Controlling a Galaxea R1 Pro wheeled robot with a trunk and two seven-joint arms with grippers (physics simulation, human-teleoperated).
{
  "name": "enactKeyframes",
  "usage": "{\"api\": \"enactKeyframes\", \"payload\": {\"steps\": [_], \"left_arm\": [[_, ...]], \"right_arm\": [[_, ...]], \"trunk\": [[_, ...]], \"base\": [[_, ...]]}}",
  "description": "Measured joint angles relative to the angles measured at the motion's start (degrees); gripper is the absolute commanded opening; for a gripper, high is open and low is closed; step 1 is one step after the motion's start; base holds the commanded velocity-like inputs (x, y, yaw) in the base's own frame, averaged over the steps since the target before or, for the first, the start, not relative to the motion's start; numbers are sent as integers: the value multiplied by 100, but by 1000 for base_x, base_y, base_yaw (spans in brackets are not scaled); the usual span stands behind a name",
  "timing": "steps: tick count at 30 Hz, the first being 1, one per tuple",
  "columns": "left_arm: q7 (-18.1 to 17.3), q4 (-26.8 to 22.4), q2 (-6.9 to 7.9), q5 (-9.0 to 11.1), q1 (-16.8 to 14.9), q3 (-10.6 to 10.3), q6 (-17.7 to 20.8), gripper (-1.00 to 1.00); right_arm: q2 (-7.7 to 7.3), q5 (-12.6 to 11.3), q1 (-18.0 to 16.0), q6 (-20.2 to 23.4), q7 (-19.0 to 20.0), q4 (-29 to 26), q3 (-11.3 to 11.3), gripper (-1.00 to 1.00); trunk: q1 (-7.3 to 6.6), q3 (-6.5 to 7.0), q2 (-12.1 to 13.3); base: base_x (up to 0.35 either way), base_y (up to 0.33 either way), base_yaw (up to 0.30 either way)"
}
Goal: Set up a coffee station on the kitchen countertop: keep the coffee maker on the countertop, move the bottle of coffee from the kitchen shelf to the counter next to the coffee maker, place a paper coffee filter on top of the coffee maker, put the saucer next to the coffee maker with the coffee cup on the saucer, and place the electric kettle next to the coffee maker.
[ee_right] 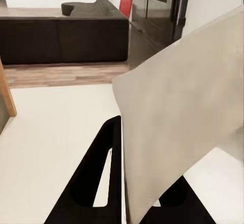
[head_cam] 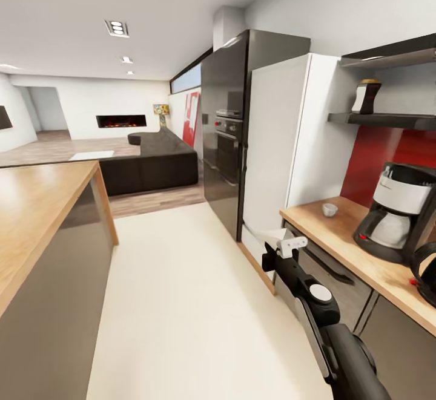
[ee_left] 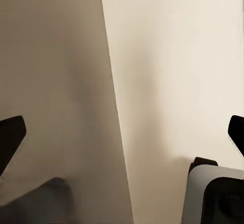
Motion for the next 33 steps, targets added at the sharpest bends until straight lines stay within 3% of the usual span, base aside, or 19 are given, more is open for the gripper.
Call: {"api": "enactKeyframes", "payload": {"steps": [19, 33], "left_arm": [[1, -8, 0, 0, -2, -12, -3, 100], [3, -9, 0, 0, -3, -7, -10, 100]], "right_arm": [[0, 0, 1, -3, 4, -1, 1, -100], [-1, 0, 0, -5, 2, 0, -3, -100]], "trunk": [[0, 64, 0], [1, 111, 0]], "base": [[335, 13, -238], [265, 229, -239]]}}
